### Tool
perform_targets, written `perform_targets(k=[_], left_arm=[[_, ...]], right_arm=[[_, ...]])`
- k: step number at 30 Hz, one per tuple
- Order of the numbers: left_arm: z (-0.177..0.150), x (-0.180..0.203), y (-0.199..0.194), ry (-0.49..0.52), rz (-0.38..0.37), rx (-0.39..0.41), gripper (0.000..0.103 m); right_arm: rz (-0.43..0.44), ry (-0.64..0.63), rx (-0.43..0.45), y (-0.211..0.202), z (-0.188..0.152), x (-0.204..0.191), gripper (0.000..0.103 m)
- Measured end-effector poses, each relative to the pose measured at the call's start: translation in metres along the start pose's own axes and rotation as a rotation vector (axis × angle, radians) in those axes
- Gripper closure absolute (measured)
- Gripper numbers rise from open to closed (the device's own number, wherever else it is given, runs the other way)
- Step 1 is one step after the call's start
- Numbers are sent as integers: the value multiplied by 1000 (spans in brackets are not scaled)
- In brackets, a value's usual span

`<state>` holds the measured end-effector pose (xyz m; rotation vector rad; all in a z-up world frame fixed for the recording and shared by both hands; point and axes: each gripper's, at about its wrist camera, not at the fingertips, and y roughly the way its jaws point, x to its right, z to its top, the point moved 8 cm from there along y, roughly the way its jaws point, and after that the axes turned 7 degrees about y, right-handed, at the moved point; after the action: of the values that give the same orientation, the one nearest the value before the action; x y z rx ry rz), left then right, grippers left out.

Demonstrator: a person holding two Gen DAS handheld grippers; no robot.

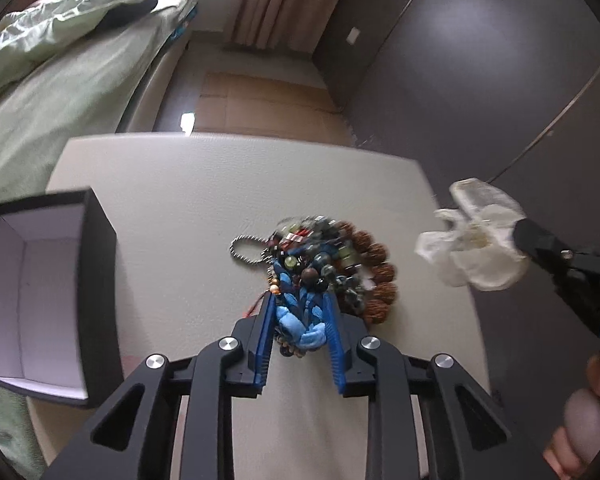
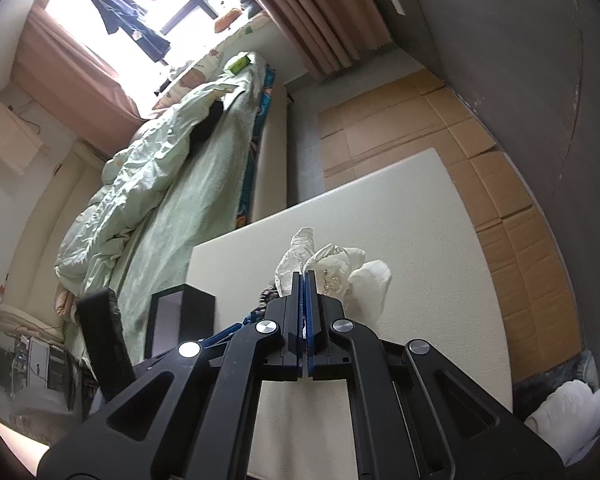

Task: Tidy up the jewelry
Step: 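Lower the blue bracelet into the black box with the left gripper while the right gripper carries the white flower, then lower the white flower into the black box and open the right gripper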

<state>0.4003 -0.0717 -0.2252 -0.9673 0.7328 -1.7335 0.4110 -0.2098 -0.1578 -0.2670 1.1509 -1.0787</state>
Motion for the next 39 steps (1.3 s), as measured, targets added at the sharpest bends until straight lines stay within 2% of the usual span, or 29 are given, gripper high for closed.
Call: perform_targets(k=[10,17,26,32,35,37,39], left_arm=[[22,3,-76,-17,-36,148,83],[35,-10,-120,-29,-8,240,83],[28,-74,-133,-120,54,257,82],[16,-116,-116,-180,90,213,81],[13,-135,-113,-219,125,210,64],[13,-146,-119,-232,170,232,27],[16,-152,-131,-236,202,280,21]], right_arm=[[52,-31,27,-21,-8,-35,100],[107,-46,56,-27,-14,-64,100],[147,-72,16,0,-32,-100,100],[158,-119,-32,31,-51,-127,100],[163,-130,-65,47,-60,-138,100],[174,-134,-83,56,-66,-144,100],[180,-137,-105,67,-72,-150,100]])
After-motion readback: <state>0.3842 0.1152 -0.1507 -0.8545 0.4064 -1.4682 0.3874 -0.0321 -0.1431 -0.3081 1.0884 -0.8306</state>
